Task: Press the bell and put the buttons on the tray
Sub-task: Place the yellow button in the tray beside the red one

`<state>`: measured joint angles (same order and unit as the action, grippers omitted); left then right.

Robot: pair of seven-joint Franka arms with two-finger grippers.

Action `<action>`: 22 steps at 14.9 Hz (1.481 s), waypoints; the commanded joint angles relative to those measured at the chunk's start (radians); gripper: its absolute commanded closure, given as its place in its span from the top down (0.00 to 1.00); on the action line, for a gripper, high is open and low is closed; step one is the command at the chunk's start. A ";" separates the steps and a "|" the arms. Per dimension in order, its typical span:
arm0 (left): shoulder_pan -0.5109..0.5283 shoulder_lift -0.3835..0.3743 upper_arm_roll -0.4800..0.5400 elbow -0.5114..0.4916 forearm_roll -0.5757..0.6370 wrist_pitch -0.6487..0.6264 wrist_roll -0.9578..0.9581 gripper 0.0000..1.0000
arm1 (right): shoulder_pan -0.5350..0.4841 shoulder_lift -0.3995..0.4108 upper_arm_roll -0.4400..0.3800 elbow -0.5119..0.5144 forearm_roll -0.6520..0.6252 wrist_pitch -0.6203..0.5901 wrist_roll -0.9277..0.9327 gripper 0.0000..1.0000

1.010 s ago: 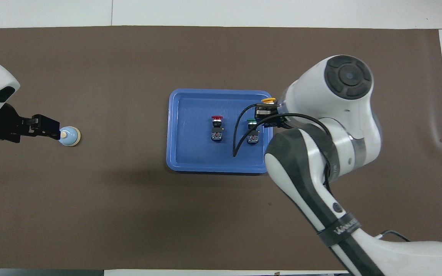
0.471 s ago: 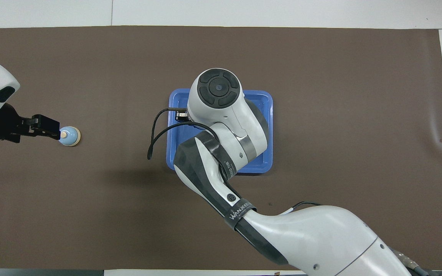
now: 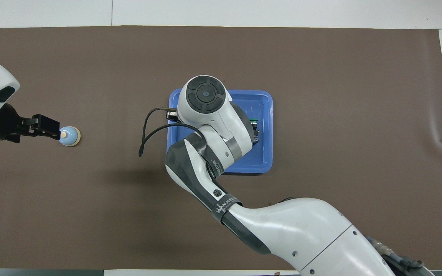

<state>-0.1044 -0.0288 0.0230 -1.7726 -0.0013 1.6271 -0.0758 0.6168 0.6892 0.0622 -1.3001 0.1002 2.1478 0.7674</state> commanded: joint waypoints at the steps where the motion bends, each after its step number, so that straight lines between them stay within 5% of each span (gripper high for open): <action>1: 0.002 -0.013 0.003 0.001 -0.011 -0.010 -0.002 1.00 | 0.049 0.126 -0.013 0.131 0.000 0.026 0.082 0.00; 4: 0.002 -0.014 0.003 0.001 -0.011 -0.010 -0.002 1.00 | 0.058 0.158 -0.015 0.170 -0.010 0.006 0.098 0.02; 10: 0.002 -0.014 0.003 0.001 -0.011 -0.010 -0.002 1.00 | 0.046 0.098 -0.013 0.165 0.009 -0.091 0.099 0.06; 13: 0.003 -0.014 0.003 0.002 -0.011 -0.009 -0.002 1.00 | 0.038 0.085 -0.013 0.153 0.009 -0.095 0.102 0.26; 15: 0.002 -0.013 0.003 0.002 -0.011 -0.009 -0.002 1.00 | 0.038 0.082 -0.013 0.142 0.009 -0.094 0.104 0.49; 18: 0.002 -0.013 0.003 0.002 -0.011 -0.009 -0.002 1.00 | 0.038 0.082 -0.013 0.122 0.009 -0.082 0.102 0.63; 19: 0.002 -0.013 0.002 0.002 -0.011 -0.010 -0.002 1.00 | 0.038 0.082 -0.013 0.120 0.009 -0.080 0.102 0.72; 20: 0.002 -0.014 0.003 0.001 -0.011 -0.010 -0.002 1.00 | 0.037 0.079 -0.013 0.120 0.009 -0.091 0.102 0.92; 22: 0.002 -0.014 0.002 0.002 -0.012 -0.010 -0.002 1.00 | 0.018 0.055 -0.022 0.120 -0.004 -0.115 0.093 1.00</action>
<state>-0.1044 -0.0288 0.0230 -1.7726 -0.0013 1.6271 -0.0758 0.6606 0.7820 0.0403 -1.1580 0.0976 2.0605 0.8527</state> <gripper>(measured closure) 0.000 0.141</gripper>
